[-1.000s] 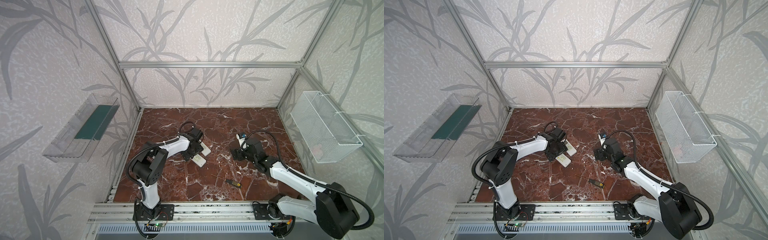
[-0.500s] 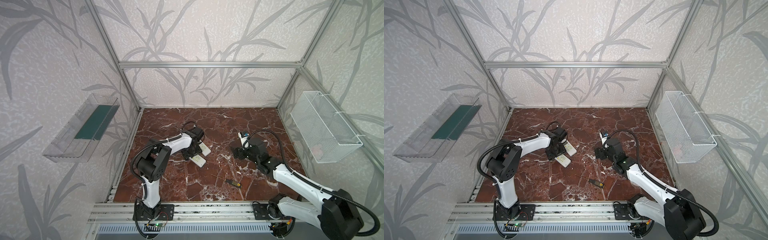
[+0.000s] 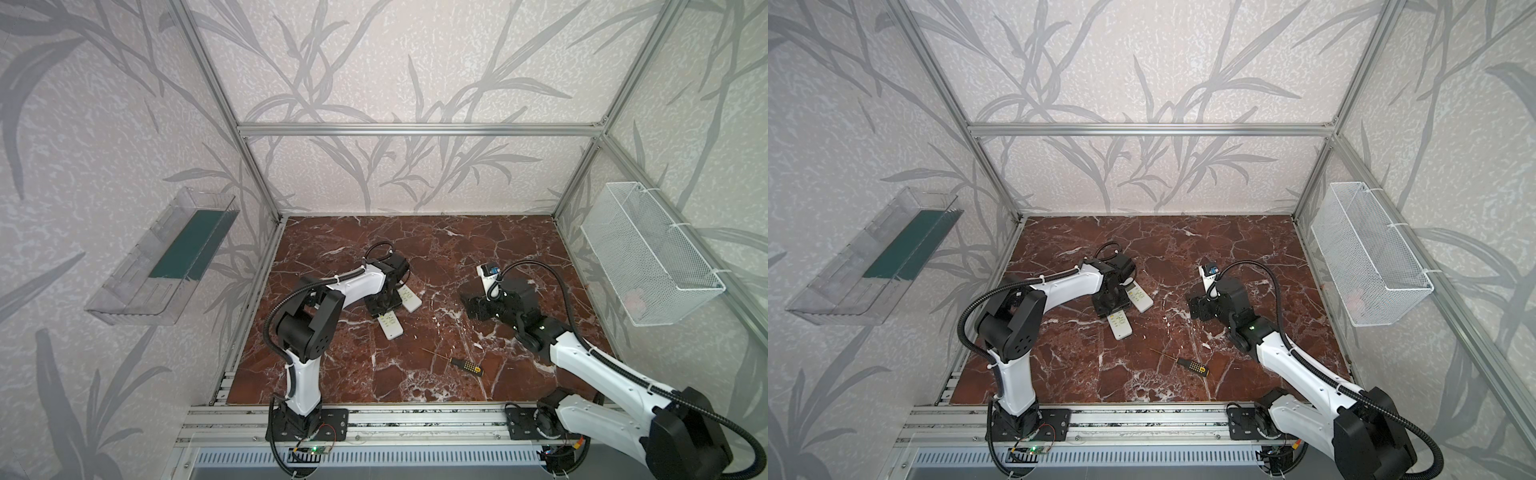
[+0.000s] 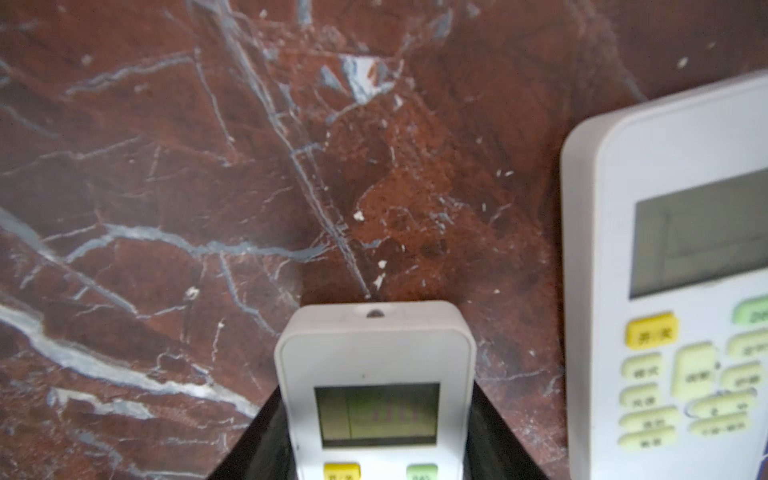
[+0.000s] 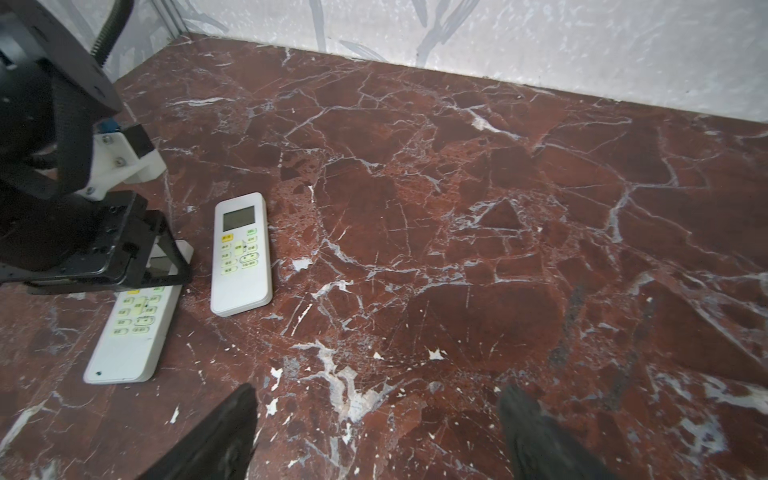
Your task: Unload the batteries from the remote control
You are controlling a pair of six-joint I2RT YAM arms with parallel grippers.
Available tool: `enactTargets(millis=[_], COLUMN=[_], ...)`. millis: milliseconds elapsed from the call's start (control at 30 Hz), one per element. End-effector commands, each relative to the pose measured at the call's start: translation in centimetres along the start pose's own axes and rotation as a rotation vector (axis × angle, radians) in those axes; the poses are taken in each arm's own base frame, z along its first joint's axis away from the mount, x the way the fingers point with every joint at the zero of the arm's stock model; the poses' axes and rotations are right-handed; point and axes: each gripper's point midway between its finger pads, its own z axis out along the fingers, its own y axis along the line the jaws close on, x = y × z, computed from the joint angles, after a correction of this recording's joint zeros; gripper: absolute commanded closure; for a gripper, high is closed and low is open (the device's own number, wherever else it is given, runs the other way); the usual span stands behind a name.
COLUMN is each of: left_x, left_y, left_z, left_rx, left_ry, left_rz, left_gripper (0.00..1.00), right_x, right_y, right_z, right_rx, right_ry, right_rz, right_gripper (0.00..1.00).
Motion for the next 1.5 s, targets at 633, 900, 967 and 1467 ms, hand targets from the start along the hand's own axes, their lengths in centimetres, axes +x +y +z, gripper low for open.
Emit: enactTargets(millis=[633,900,967,1467], left_x=[-2.7,-2.7,-2.7,-2.8], left_y=[-4.9,-6.7,-7.1,-9.5], left_z=[-11.2,-13.1,-13.4,-15.8], left_rx=[0.454,0.571,0.593,0.721], left_ry=[-0.224,-0.226,-0.224,-0.225], left_rz=[-0.031,-0.051,-0.052,-0.057], left_gripper=[0.60,0.59,0.60,0.59], right_x=[-2.2,-3.5,-3.5,-2.9], right_y=[12.1,14.2,14.1,13.5], right_z=[2.3,4.4,4.9,6.9], right_rx=[-0.620,-0.607,-0.582,-0.508], right_ry=[0.078,0.058,0.063,0.090], right_rz=[0.396,0.386,0.388,0.342], right_gripper=[0.33,0.37,0.39,0.60])
